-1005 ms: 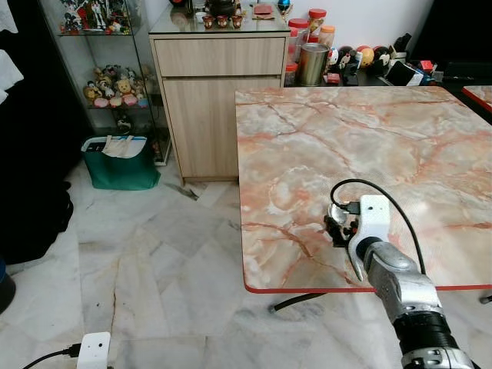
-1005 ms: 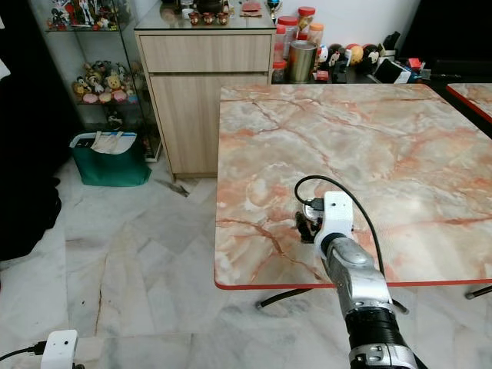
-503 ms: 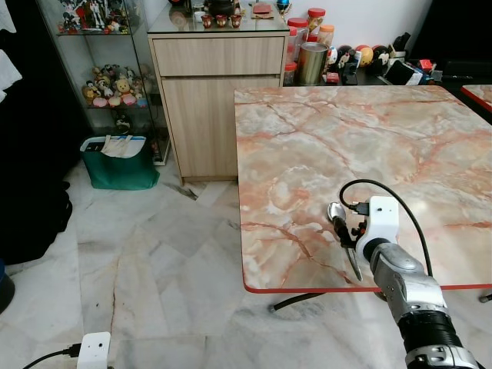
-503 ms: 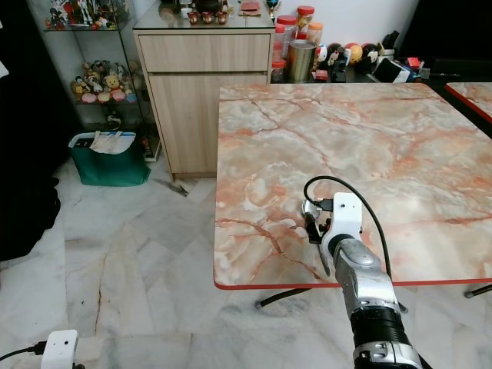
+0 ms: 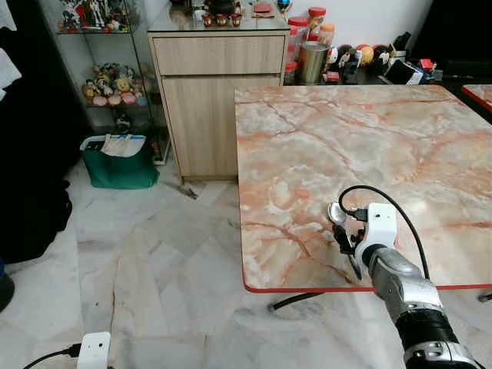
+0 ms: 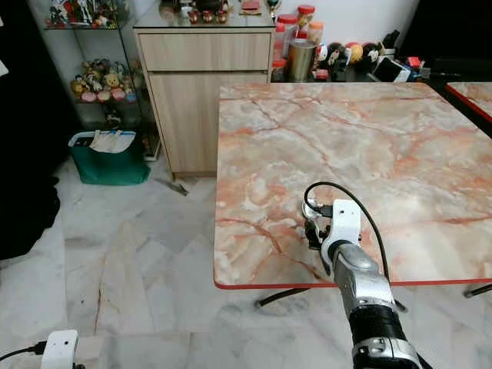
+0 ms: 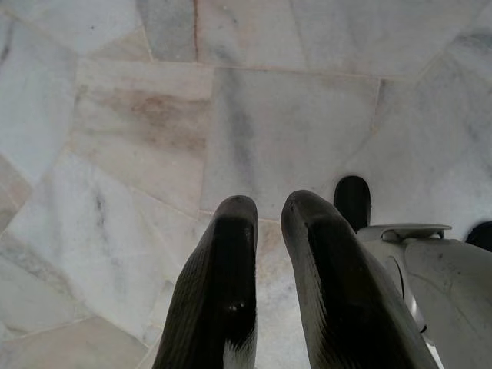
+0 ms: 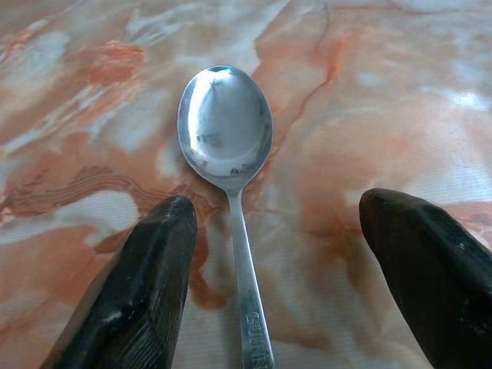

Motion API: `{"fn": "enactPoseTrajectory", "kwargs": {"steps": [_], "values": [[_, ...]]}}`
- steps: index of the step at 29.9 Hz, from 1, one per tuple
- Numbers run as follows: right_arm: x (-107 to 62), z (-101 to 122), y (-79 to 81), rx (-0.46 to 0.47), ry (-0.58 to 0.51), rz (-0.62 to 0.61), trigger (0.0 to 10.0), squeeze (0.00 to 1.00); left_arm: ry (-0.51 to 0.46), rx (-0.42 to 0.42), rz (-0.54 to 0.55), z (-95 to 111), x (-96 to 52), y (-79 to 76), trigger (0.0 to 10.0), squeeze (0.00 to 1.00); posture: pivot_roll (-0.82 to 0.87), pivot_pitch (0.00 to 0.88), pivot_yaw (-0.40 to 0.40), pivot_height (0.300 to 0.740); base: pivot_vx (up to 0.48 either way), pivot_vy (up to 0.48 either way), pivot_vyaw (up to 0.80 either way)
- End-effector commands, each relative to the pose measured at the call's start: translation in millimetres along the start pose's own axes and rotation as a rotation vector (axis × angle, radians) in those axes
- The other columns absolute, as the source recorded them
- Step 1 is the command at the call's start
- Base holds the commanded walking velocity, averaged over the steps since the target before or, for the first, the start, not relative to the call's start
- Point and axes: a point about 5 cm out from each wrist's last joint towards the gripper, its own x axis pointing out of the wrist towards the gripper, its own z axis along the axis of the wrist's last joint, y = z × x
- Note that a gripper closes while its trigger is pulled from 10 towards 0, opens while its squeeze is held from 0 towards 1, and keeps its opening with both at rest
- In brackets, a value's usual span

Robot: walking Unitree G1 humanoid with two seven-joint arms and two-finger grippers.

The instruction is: Setting the table

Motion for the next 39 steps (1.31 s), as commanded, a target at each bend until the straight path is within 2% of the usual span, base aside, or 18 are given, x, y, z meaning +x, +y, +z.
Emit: {"fn": "enactPoseTrajectory", "kwargs": {"steps": [1, 17, 25, 32, 33, 34, 39], "values": [[1.0, 6, -3.7, 0.009, -0.015, -0.009, 10.0, 0.00, 0.027, 0.000, 0.008, -7, -1.0, 2.3, 10.0, 0.00, 0.03, 0.101, -0.041, 0.740, 0.000, 0.000, 0.00], [6.7, 5, 9.0, -0.018, 0.013, 0.073, 10.0, 0.00, 0.028, -0.003, 0.009, -7, -1.0, 2.1, 10.0, 0.00, 0.03, 0.103, -0.045, 0.740, 0.000, 0.000, 0.00], [6.8, 5, 5.4, -0.009, 0.022, 0.045, 10.0, 0.00, 0.031, -0.003, 0.004, -8, -1.1, 1.5, 10.0, 0.00, 0.03, 0.100, -0.046, 0.740, 0.000, 0.000, 0.00], [6.9, -2, 0.4, -0.007, 0.075, 0.015, 10.0, 0.00, 0.035, 0.000, 0.000, -9, -1.2, 1.1, 10.0, 0.00, 0.03, 0.089, -0.045, 0.740, 0.000, 0.000, 0.00], [6.6, -3, 0.6, -0.013, 0.080, 0.018, 3.3, 0.00, 0.036, 0.002, -0.002, -9, -1.2, 1.0, 10.0, 0.00, 0.03, 0.087, -0.045, 0.740, 0.000, 0.000, 0.00], [6.4, -3, 0.8, -0.020, 0.077, 0.022, 0.0, 0.00, 0.036, 0.003, -0.002, -9, -1.2, 0.9, 10.0, 0.00, 0.03, 0.084, -0.045, 0.740, 0.000, 0.000, 0.00], [6.2, -1, 2.1, -0.040, 0.070, 0.033, 0.0, 0.00, 0.034, 0.006, -0.005, -9, -1.2, 0.3, 10.0, 0.00, 0.02, 0.075, -0.047, 0.740, 0.000, 0.000, 0.00]]}}
